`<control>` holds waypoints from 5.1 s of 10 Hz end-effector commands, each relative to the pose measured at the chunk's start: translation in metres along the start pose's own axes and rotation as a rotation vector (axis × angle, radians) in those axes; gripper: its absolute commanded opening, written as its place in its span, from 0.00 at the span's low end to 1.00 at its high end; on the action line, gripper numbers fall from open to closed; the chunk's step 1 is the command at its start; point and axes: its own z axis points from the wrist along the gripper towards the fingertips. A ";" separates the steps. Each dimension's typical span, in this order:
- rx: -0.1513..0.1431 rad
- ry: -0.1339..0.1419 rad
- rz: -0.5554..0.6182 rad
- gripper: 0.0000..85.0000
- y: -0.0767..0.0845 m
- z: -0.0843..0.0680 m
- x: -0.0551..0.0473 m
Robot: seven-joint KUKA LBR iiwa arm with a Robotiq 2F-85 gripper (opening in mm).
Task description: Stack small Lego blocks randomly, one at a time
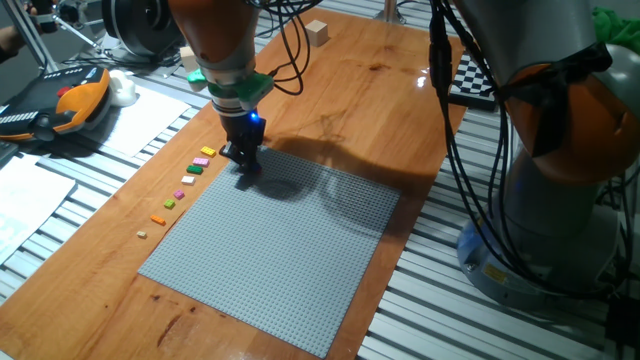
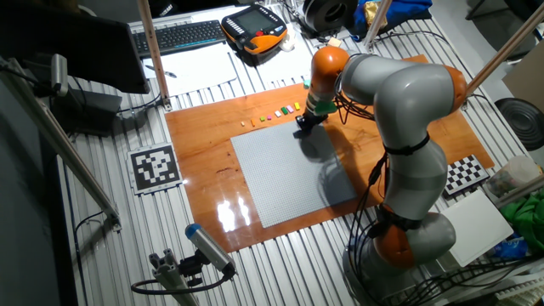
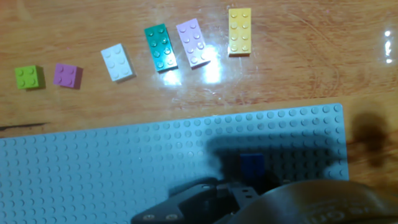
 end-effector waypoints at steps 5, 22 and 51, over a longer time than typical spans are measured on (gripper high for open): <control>-0.005 -0.012 0.019 0.40 0.000 -0.005 -0.004; 0.015 -0.016 0.003 0.40 -0.003 -0.015 -0.005; 0.032 -0.042 -0.029 0.00 -0.002 -0.015 0.000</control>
